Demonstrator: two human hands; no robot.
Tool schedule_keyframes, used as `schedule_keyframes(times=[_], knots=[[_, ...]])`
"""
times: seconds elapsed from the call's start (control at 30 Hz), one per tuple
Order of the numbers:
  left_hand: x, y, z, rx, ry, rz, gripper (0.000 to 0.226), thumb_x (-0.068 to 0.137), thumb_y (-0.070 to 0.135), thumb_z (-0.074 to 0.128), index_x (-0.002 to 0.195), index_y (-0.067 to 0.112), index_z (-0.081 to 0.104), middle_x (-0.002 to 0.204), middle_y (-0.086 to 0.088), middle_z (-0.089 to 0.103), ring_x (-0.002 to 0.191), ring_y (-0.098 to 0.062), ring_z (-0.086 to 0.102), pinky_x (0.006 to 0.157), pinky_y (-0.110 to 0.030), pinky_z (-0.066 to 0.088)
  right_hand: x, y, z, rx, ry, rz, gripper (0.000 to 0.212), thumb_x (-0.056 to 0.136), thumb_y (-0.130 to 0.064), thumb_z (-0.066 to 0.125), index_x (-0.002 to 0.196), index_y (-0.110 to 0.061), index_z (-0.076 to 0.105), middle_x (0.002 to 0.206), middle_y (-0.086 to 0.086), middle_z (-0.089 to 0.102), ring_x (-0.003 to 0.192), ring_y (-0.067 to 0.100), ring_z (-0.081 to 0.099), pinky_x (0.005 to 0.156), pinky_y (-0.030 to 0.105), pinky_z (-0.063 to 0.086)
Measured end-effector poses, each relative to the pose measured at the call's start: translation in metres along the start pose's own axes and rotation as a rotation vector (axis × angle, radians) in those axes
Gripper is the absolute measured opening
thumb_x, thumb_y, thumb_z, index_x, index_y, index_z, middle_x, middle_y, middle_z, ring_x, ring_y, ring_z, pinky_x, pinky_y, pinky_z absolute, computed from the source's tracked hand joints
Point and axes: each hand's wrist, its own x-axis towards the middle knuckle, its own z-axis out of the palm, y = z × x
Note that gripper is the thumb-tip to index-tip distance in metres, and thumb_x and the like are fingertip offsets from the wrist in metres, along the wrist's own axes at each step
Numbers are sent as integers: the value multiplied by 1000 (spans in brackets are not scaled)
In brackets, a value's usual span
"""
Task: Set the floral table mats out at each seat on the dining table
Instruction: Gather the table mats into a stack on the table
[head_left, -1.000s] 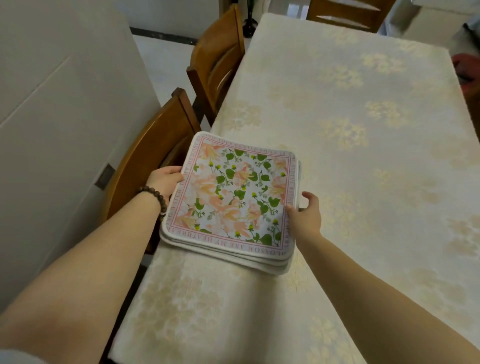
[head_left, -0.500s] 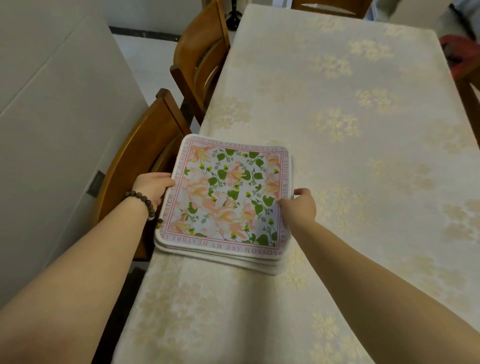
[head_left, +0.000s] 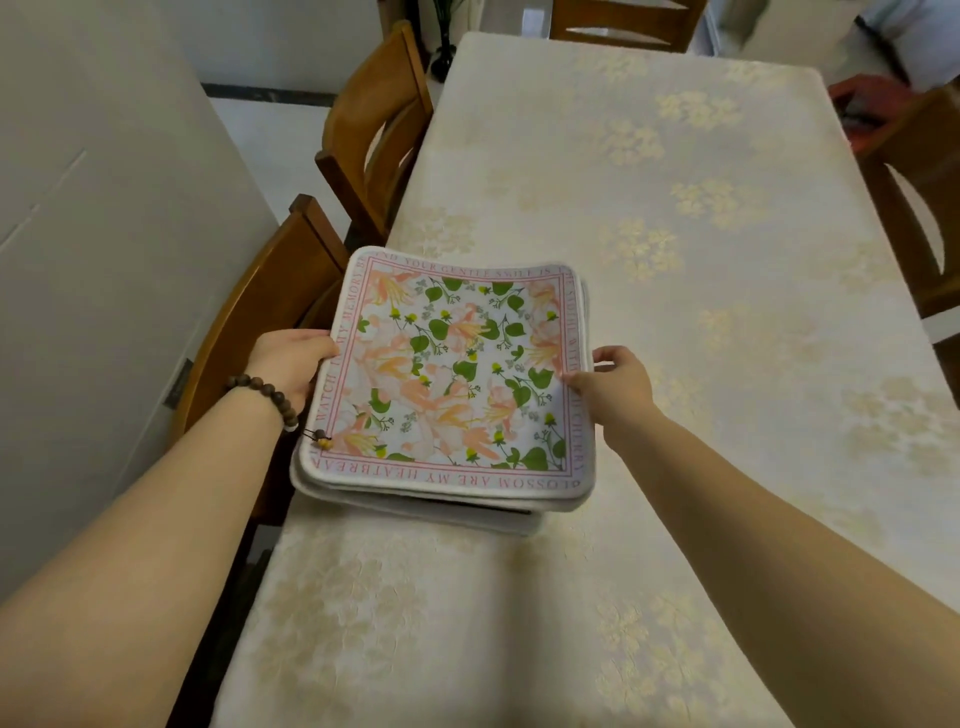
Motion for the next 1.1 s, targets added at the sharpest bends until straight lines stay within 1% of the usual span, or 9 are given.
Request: schedule_keyframes(times=[0.3,0.4,0.5,0.6,0.7,0.8,0.87,1.0,1.1], knots=[[-32,32,14,6,23,45,27,84,11,63,111,13,67,91,-10,74,72,-23,73,57,-34,58,0,-1,-25,107,-80,11,31,80,-7,73,94,-15,47,91,13,67,76,29,71,58,38,57],[-42,40,12,-17,-5,27,22,87,9,61,107,14,68,90,-10,74,74,-23,73,63,-37,58,3,3,-24,89,-108,48,29,80,-6,72,88,-14,45,92,14,67,76,28,70,61,40,59],[-52,48,11,-35,-22,22,18,87,3,57,97,12,70,84,-10,75,75,-24,73,65,-38,60,5,12,-18,69,-134,104,25,82,0,65,84,-12,43,100,18,62,86,31,66,77,46,58],[-60,52,9,-80,-89,6,22,86,-4,53,94,6,71,89,-16,74,80,-27,72,64,-42,60,5,24,-10,36,-174,139,19,83,3,62,84,-9,47,87,15,59,68,23,59,62,35,54],[-62,52,3,-80,-187,-34,26,90,-2,49,110,-1,65,108,-21,69,99,-30,68,83,-44,56,5,33,-2,37,-190,166,15,85,-2,61,97,-3,53,94,18,61,74,26,60,67,38,54],[-64,52,-4,-111,-287,-47,27,94,2,42,112,-1,62,109,-20,66,93,-27,69,78,-40,58,5,37,2,64,-198,203,13,86,-6,61,95,-8,51,95,15,62,78,25,61,75,42,55],[-64,52,-8,-127,-350,-48,31,96,5,38,120,0,56,115,-19,63,102,-30,64,83,-42,55,4,38,4,112,-206,223,11,87,-8,60,92,-11,51,92,10,61,77,22,60,74,40,55],[-64,59,-11,-176,-452,-10,28,97,9,34,113,6,58,105,-15,65,93,-25,65,85,-42,53,1,34,2,161,-210,231,22,89,-14,61,108,-10,50,96,7,58,81,19,58,66,32,50],[-65,64,-6,-224,-497,14,29,97,10,33,106,11,60,97,-11,67,87,-22,67,85,-41,53,-2,29,-1,238,-220,245,29,91,-13,58,119,-7,49,108,12,60,94,24,60,84,41,52]])
